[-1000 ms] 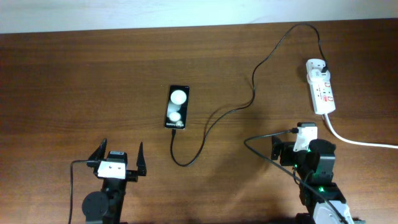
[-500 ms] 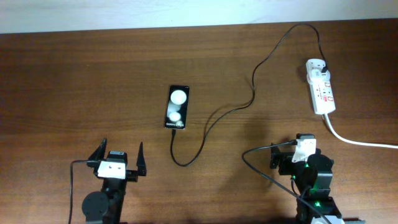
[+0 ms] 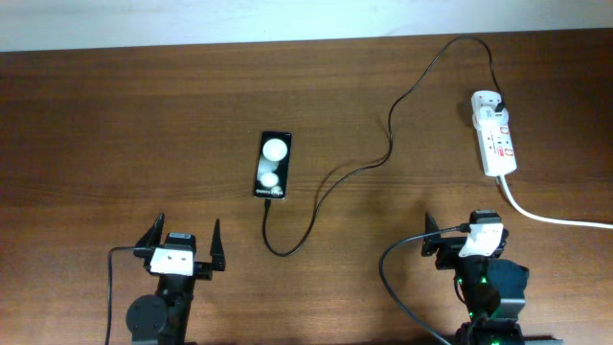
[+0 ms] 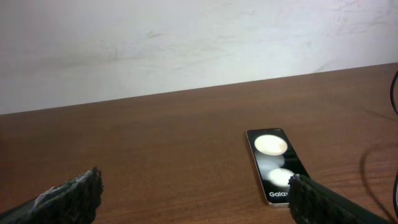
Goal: Plug charger to phone and switch on socket
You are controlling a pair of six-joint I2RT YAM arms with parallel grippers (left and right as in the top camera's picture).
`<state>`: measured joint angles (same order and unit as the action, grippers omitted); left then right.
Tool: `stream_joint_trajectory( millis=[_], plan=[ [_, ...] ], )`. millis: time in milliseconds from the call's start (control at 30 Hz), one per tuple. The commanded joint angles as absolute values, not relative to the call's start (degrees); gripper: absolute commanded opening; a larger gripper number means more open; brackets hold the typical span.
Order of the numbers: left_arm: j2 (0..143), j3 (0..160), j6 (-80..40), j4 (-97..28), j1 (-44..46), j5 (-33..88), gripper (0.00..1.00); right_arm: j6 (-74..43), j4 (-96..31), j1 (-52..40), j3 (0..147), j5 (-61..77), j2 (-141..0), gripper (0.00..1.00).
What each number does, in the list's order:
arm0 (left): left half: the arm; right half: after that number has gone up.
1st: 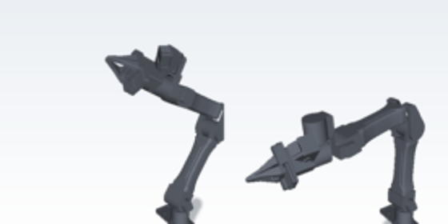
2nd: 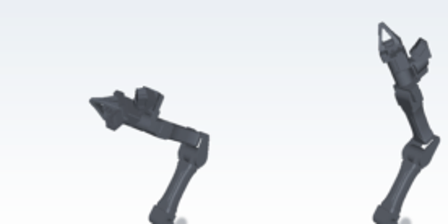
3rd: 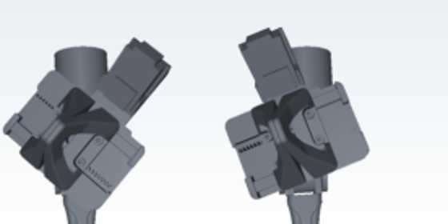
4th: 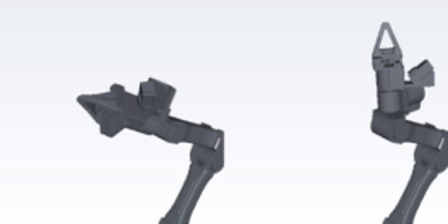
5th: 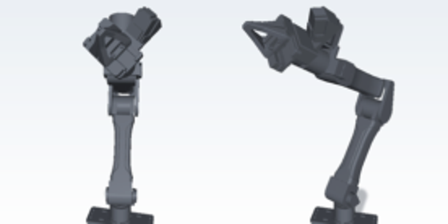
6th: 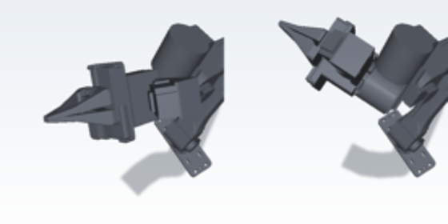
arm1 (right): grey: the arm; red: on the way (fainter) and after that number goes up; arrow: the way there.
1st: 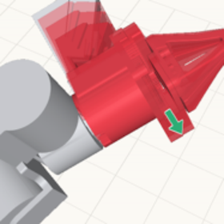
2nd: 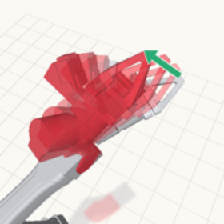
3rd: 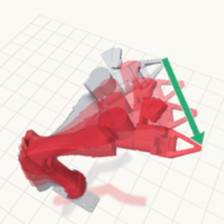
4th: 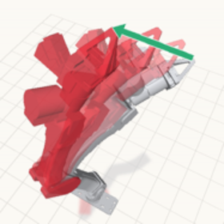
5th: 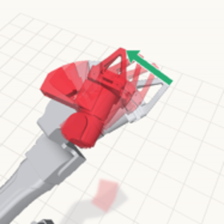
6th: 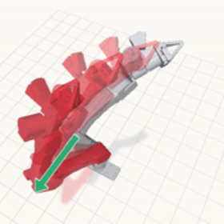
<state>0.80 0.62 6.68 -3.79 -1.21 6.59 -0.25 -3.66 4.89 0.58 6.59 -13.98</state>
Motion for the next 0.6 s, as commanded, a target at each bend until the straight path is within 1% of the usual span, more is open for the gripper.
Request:
stream_joint_trajectory(
  millis=[0, 133, 267, 567],
  plan=[
    [0.34, 0.49, 7.42, -4.14, -1.23, 6.17, 0.99, -0.86, -4.14, 4.12, 0.32, 7.01, -9.89, 0.99],
    [0.34, 0.47, 7.42, -4.14, -1.23, 6.17, 0.99, -0.86, -4.19, 1.06, 0.32, 6.44, -5.74, 0.99],
    [0.34, 0.47, 7.42, -4.14, -1.23, 6.15, 0.99, -0.86, -4.19, 0.6, 0.32, 6.46, -0.51, 0.99],
    [0.34, 0.47, 7.42, -4.14, -1.23, 6.17, 0.99, -0.86, -4.03, 0.71, 0.32, 6.92, -0.19, 0.99]
  ],
)
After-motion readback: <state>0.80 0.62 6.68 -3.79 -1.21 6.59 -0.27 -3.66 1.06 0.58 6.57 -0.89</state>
